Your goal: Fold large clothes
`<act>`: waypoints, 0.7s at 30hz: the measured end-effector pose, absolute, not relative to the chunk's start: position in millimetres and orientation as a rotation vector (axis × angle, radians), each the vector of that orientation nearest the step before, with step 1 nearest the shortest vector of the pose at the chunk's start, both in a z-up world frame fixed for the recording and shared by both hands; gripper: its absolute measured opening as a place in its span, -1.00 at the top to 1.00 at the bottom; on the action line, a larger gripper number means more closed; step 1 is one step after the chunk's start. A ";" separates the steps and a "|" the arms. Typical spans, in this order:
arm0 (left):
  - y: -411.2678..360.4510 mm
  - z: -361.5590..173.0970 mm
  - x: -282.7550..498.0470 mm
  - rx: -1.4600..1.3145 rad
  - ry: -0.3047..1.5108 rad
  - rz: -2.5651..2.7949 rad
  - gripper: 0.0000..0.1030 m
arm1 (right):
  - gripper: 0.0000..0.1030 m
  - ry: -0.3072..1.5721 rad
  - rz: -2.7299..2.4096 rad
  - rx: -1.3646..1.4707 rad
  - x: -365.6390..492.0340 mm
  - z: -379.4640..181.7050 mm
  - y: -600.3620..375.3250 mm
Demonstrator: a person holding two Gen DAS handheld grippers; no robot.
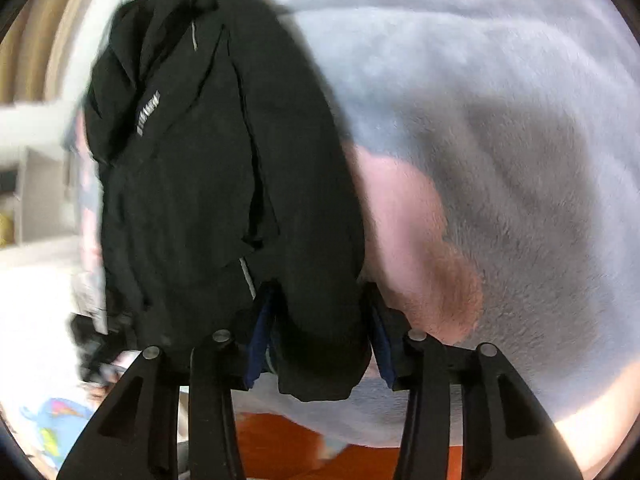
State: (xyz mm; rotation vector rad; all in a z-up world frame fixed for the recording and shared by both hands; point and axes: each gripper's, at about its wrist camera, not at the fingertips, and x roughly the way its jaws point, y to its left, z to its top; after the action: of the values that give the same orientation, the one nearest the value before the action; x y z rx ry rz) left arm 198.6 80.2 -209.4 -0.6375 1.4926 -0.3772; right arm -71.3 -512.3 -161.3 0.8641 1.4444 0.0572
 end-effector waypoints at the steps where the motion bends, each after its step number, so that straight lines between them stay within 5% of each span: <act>1: 80.0 -209.9 197.1 -0.642 1.491 -0.375 0.12 | 0.00 1.439 0.077 0.854 -70.1 -157.3 -508.7; 9: 76.8 -202.7 204.1 -0.681 1.448 -0.352 0.12 | 0.02 1.476 0.148 0.725 -34.0 -150.2 -469.7; 10: 77.2 -204.6 205.1 -0.674 1.453 -0.344 0.16 | 0.06 1.499 0.131 0.699 -30.2 -155.6 -466.4; 13: 80.4 -201.7 206.8 -0.646 1.462 -0.302 0.74 | 0.43 1.469 0.133 0.665 -29.3 -143.1 -469.1; 21: 95.5 -122.0 227.7 -0.767 1.193 -0.424 0.79 | 0.55 1.238 0.255 0.620 0.8 -37.3 -471.7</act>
State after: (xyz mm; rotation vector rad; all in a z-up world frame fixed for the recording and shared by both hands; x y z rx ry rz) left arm 227.7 95.5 -122.0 -0.7667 1.1925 -0.4240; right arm 0.8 -471.7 -37.3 0.6198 1.2382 0.2550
